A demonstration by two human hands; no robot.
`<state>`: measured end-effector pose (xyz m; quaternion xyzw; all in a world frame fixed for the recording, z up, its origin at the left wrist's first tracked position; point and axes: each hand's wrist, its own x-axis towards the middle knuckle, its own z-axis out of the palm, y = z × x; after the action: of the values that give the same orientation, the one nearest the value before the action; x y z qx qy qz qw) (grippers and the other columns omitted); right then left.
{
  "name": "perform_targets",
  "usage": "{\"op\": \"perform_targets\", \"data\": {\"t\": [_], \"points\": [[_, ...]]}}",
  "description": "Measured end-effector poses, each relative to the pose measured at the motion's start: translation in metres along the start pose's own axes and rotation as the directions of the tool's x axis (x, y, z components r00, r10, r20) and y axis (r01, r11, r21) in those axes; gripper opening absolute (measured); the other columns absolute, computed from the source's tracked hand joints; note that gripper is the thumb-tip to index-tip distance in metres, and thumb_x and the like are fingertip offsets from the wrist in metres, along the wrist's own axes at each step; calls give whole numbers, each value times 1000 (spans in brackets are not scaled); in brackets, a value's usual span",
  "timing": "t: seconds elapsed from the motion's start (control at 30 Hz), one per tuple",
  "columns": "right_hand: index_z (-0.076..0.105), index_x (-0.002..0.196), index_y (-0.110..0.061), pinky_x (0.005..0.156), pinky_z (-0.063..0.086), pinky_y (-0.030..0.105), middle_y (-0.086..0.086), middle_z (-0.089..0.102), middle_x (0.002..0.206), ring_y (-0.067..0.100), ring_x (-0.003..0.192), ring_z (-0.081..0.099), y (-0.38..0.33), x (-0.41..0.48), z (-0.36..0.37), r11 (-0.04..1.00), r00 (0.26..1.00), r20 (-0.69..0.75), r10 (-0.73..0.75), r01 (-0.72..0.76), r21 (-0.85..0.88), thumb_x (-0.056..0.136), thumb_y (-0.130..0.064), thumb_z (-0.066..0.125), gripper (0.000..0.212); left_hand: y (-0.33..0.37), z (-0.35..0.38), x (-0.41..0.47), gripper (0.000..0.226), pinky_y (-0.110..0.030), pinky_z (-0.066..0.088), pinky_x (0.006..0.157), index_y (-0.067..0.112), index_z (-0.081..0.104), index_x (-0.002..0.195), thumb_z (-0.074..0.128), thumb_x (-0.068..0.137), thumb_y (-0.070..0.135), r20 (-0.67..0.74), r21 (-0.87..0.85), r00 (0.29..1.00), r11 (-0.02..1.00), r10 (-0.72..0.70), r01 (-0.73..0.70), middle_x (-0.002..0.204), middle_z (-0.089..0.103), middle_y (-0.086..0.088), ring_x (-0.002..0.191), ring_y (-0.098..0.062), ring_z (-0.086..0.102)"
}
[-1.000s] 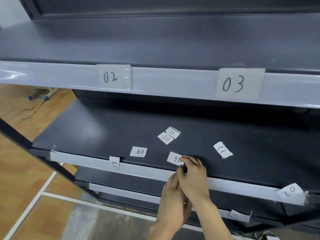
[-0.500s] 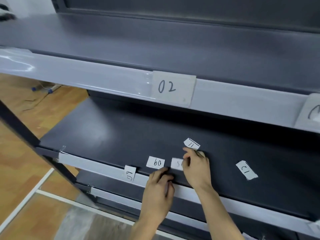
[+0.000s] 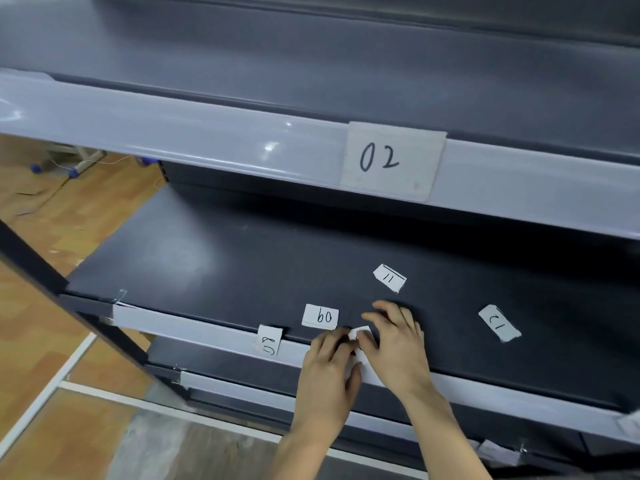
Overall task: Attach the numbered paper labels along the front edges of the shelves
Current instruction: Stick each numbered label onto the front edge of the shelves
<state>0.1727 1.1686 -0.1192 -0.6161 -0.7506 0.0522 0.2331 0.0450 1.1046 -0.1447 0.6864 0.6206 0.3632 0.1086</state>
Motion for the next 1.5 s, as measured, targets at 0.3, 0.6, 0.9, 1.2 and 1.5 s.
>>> {"op": "perform_targets", "data": {"t": [0.3,0.6,0.9,1.2,1.5], "points": [[65,81,-19,93,45,34,-4,60,109,20,106,52,-14,-15,-2,999,1000,-8,26,-25,23,81,-17,69,6,0,1,-2,28,-24,39,99,21,64,106,53,82,30,-9,-73,1000,997,-17,16,127,55,8,118,-14,49],[64,100,-25,83,36,29,-7,66,98,23,94,59,-28,-54,0,984,970,-169,172,-176,-7,72,-17,73,30,7,7,0,33,-22,41,99,19,64,104,78,74,13,-44,-79,993,992,-106,102,128,58,10,120,-13,49],[64,89,-24,80,42,9,-16,56,103,7,96,57,-30,-61,-6,893,956,-161,244,-157,423,77,12,59,38,14,6,-11,47,-16,44,88,23,62,109,82,69,9,-60,-192,987,972,-149,135,128,48,15,117,0,46],[65,93,-29,77,50,18,-13,66,97,10,91,63,-35,-54,-16,651,932,0,362,-253,715,86,10,55,41,32,-21,-10,38,-12,48,70,31,51,117,64,89,8,20,-576,914,743,-405,341,94,66,16,84,-8,64],[64,102,-27,80,52,24,-15,65,100,6,88,62,-49,-23,-6,815,980,55,193,-191,547,86,-8,65,26,-2,-39,-18,14,-20,40,50,18,55,81,56,95,19,-35,-531,821,707,-570,467,64,67,-3,53,-20,57]]}}
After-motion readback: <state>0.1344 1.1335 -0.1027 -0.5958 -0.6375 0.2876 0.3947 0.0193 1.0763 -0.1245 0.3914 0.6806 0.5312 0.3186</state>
